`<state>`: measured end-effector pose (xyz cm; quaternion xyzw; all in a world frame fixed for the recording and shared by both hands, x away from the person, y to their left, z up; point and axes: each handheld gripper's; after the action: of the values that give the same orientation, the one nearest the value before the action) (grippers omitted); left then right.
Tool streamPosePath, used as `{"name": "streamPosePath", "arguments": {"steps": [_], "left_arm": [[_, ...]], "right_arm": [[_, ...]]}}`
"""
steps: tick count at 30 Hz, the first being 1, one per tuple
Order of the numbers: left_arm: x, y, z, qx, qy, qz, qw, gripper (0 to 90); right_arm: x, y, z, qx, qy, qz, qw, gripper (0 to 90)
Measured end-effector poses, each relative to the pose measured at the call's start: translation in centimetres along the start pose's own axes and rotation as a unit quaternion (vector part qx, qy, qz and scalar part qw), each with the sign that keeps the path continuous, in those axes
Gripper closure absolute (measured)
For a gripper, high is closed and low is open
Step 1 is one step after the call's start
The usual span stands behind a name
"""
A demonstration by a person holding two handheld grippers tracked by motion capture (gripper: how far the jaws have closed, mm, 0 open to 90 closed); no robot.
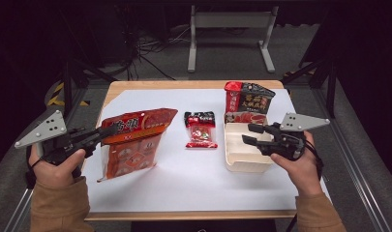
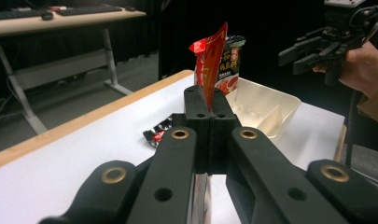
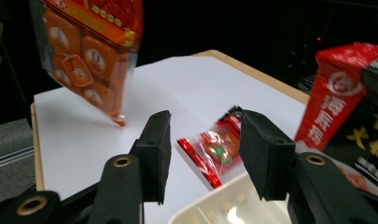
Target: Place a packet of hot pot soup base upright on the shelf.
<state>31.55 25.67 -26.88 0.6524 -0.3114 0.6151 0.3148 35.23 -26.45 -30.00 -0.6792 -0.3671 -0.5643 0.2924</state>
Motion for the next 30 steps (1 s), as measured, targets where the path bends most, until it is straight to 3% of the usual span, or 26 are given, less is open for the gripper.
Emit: {"name": "streamPosePath", "arguments": {"steps": [5,12,21,30], "left_arm": [[0.1,0.3,0.3,0.008,0.009,0.006,0.9999,90.0],[-0.1,0.8,1.1,-0.003,0.028,-0.003,0.9996,90.0],[-0.2,2.5,3.4,-0.042,0.031,0.004,0.9986,90.0],[0.0,4.0,4.7,-0.08,0.043,0.013,0.9958,90.0]], "right_arm": [[1.9,-0.5,1.9,0.019,-0.001,-0.015,0.9997,51.5],[3.8,-1.3,4.3,0.043,0.0,-0.029,0.9987,48.7],[4.1,-2.0,6.9,0.058,0.008,-0.026,0.9979,41.9],[3.8,-2.4,8.2,0.086,0.016,-0.016,0.9961,40.2]]}}
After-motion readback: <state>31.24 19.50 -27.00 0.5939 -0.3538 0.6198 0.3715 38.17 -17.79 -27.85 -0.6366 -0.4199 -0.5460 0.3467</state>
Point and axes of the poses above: each handheld gripper's, and its own axes: z roughly forward along the jaws, x roughly out of its top, y roughly to its right, and after that the axes turned 10 degrees about y, right-handed
